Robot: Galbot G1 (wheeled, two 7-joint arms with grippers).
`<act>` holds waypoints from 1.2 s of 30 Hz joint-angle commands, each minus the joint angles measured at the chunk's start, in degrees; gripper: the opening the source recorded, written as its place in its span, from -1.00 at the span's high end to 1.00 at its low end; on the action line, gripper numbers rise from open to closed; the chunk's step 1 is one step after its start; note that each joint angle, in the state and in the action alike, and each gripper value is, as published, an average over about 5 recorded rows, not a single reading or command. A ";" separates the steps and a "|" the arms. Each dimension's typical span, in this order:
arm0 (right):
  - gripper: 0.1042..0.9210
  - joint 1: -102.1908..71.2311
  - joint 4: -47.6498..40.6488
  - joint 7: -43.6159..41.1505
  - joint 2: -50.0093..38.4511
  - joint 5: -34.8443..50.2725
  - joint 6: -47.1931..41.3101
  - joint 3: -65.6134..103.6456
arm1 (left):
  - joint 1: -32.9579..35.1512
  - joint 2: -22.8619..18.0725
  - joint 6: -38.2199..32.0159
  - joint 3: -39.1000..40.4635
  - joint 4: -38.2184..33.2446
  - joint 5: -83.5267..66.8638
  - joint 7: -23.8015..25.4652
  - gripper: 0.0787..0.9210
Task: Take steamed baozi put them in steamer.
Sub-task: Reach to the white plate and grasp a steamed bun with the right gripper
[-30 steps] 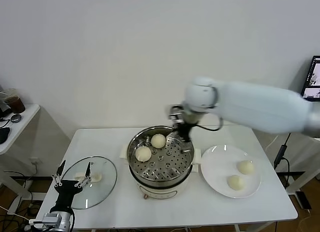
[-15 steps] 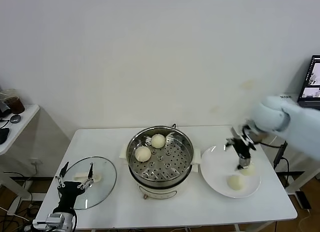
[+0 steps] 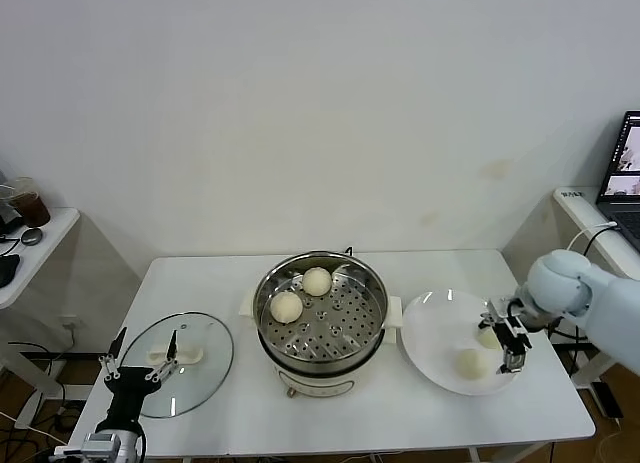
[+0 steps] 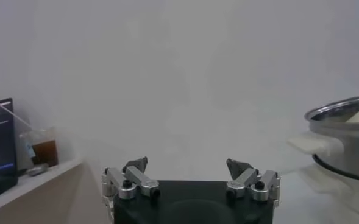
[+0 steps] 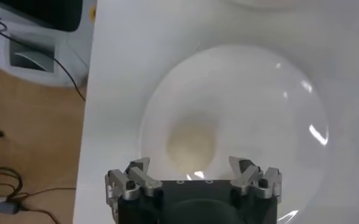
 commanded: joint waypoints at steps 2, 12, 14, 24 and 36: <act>-0.76 -12.13 -7.47 2.59 3.71 -5.46 1.95 9.54 | 0.48 -0.16 -0.03 -0.60 -0.45 0.11 -0.03 -0.77; -0.72 -12.14 -9.96 3.64 8.88 -5.53 1.17 9.78 | 1.00 -0.29 -0.04 -1.24 -0.69 0.27 -0.05 -0.77; -0.70 -11.90 -10.10 3.69 9.35 -5.51 0.94 9.51 | 0.92 -0.34 -0.01 -1.20 -0.69 0.33 -0.05 -0.77; -0.38 -11.26 -9.72 2.53 9.57 -5.86 -0.57 8.40 | 0.66 -0.44 0.08 -0.80 -0.60 0.52 -0.03 -0.77; -0.01 -6.10 -7.61 1.18 7.51 -3.55 -1.03 6.68 | 0.15 -0.50 0.47 -0.37 -0.89 0.56 0.01 -0.77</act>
